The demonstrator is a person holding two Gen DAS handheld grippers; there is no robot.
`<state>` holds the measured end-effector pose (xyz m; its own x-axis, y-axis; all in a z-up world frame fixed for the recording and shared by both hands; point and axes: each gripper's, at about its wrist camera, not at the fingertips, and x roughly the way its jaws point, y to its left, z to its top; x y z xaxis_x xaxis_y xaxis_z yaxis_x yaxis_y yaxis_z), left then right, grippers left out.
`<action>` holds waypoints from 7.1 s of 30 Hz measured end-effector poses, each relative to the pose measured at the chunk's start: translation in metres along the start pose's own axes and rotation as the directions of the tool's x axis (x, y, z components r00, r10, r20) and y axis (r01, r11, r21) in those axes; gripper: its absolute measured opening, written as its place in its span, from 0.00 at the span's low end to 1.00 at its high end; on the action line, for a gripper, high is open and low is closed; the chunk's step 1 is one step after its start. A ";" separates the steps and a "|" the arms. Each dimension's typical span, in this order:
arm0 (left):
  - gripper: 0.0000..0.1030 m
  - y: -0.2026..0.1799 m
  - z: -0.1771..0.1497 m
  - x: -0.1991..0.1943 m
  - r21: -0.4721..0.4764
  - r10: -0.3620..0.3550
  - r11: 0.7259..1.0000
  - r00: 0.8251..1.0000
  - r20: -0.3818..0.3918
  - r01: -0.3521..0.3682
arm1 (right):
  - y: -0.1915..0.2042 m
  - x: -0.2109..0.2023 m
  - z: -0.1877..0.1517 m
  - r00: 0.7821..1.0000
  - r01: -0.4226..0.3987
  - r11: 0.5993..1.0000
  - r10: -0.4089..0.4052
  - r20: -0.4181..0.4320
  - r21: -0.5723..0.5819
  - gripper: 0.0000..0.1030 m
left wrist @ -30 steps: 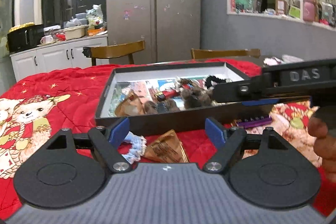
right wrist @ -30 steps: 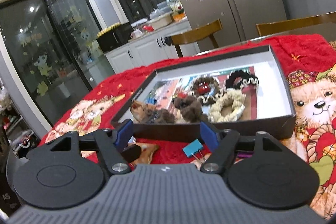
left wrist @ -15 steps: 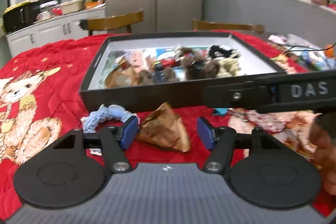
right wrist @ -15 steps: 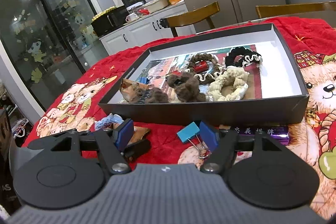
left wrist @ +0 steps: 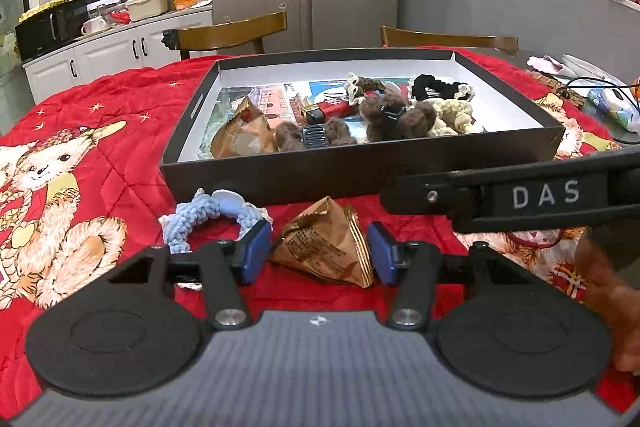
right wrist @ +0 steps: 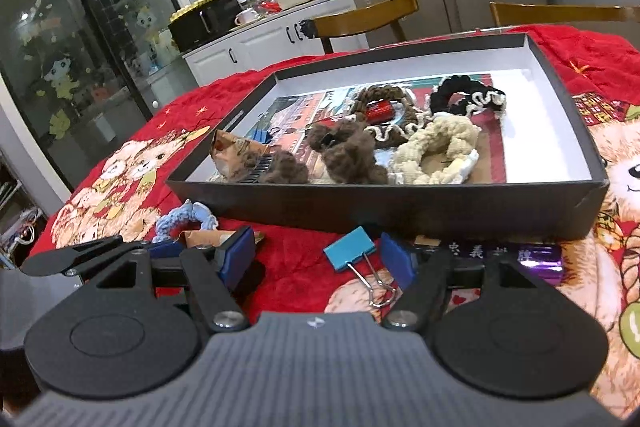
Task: Organize objects
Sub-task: 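Close the left tool on the brown paper packet while the right grasps the blue binder clip, then lift and carry the packet with the left tool while the right carries the clip over the box, then lower into the box and open the left tool while the right releases the clip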
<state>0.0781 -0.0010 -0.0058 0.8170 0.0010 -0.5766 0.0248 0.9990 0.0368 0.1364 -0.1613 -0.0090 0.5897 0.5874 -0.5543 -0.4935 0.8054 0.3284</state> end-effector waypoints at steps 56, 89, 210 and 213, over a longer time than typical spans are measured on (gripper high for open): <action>0.43 0.005 -0.009 -0.027 0.000 -0.047 0.999 0.994 0.094 0.047 | -0.020 -0.042 0.014 0.986 -0.105 0.978 0.079 0.146 0.180 0.31; 0.43 0.045 0.099 -0.061 -0.123 0.028 0.992 0.968 0.250 0.003 | 0.011 -0.060 0.117 0.945 -0.221 0.955 0.159 0.285 0.199 0.31; 0.79 0.125 0.178 0.000 -0.126 -0.064 0.988 0.982 0.180 0.088 | 0.016 -0.018 0.169 0.937 -0.070 0.986 0.012 0.348 0.154 1.00; 0.79 0.124 0.179 -0.017 -0.145 -0.028 0.988 0.983 0.184 0.055 | 0.016 -0.034 0.169 0.931 -0.054 0.986 -0.007 0.366 0.155 1.00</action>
<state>0.1705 0.1149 0.1549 0.9079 -0.0349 -0.4178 -0.0141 0.9934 -0.1138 0.2167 -0.1550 0.1442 0.7861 0.5704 -0.2380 -0.4194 0.7751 0.4726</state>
